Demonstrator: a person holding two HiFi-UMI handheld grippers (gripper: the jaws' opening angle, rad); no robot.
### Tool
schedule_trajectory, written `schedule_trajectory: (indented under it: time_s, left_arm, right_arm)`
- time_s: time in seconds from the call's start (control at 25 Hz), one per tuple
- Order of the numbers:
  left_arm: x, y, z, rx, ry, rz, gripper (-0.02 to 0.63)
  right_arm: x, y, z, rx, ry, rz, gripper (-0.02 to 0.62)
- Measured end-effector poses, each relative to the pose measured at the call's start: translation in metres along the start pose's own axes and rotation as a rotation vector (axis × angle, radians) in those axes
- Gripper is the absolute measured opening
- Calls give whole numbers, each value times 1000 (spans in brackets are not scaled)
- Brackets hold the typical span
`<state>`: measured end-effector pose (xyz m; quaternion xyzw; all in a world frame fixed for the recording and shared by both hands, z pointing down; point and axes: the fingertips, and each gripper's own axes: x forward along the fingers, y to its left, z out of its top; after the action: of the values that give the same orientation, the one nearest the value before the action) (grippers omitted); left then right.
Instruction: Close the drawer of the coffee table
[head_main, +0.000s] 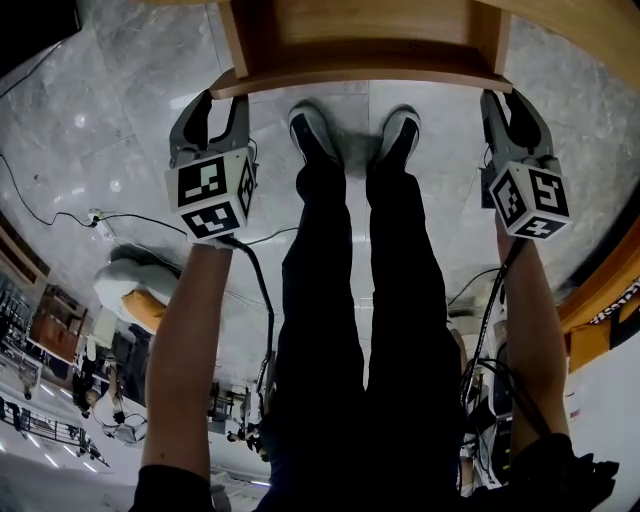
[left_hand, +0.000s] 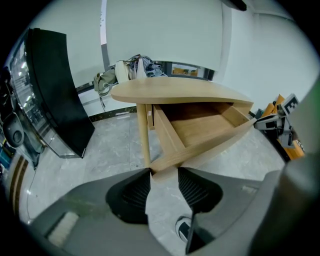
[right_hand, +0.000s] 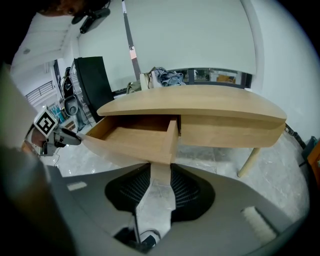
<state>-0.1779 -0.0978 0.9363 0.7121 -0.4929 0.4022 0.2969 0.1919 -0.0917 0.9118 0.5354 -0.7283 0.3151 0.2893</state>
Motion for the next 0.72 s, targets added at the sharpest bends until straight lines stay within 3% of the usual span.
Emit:
schedule_trajectory:
  time_s: [0.32,0.72]
  left_arm:
    - [-2,4,10,-34,25,12,183]
    - [14,20,40,-15,4,22,183]
  right_arm:
    - [0,0,9,20,14,14,129]
    - [18,-2,32,31,-12,8,129]
